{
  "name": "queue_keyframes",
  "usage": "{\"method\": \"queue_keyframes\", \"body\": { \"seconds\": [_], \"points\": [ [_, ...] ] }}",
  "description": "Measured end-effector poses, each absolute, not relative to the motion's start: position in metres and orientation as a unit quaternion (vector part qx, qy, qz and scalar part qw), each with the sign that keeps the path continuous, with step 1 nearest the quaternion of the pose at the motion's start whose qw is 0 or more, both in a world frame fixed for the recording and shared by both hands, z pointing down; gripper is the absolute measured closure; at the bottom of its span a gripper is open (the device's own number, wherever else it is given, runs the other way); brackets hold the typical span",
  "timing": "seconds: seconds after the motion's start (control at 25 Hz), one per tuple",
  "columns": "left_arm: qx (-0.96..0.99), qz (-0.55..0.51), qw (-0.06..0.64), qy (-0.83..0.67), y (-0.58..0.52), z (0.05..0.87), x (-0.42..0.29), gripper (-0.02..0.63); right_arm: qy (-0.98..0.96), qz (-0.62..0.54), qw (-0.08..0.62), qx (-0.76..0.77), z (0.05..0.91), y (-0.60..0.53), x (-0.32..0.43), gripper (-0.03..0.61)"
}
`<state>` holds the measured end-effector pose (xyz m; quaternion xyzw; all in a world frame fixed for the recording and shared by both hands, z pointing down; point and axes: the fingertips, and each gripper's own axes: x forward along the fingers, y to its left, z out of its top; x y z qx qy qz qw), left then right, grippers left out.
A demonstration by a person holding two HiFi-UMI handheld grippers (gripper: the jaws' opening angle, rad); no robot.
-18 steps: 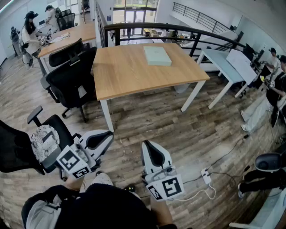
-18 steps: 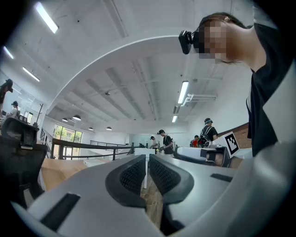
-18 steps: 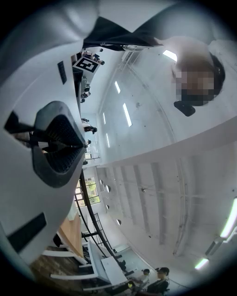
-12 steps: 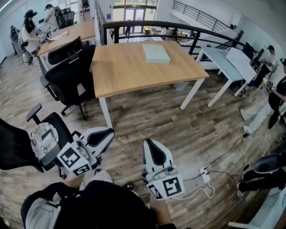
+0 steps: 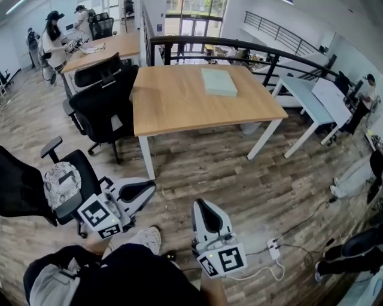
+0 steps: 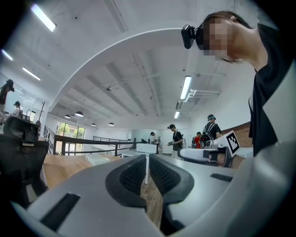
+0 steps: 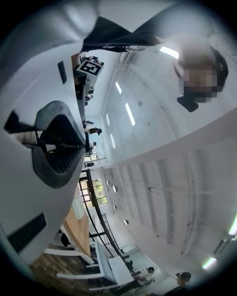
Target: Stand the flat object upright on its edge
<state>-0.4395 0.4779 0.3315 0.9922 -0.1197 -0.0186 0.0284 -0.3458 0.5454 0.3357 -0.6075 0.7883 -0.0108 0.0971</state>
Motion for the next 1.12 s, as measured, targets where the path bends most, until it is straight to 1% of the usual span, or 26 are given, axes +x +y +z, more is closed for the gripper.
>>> {"method": "queue_keyframes", "body": {
  "seconds": [0.12,0.28,0.4,0.56,0.76,1.12],
  "points": [
    [0.992,-0.037,0.051,-0.111,0.472,0.331,-0.43,0.578,0.786,-0.016,0.09,-0.612,0.341,0.543,-0.341,0.551],
    [0.992,-0.039,0.055,-0.104,0.453,0.333,-0.41,0.578,0.777,-0.014,0.085,-0.623,0.338,0.535,-0.326,0.551],
    [0.993,-0.049,0.059,-0.086,0.434,0.333,-0.386,0.578,0.758,-0.003,0.079,-0.648,0.334,0.525,-0.301,0.551],
    [0.995,-0.054,0.052,-0.058,0.411,0.332,-0.351,0.578,0.734,0.001,0.083,-0.674,0.331,0.5,-0.266,0.551],
    [0.996,-0.06,0.048,-0.036,0.375,0.329,-0.316,0.578,0.748,0.011,0.059,-0.661,0.326,0.459,-0.249,0.551],
    [0.997,-0.058,0.05,-0.021,0.313,0.326,-0.285,0.578,0.74,-0.01,0.074,-0.669,0.326,0.396,-0.218,0.551]
  ]
}}
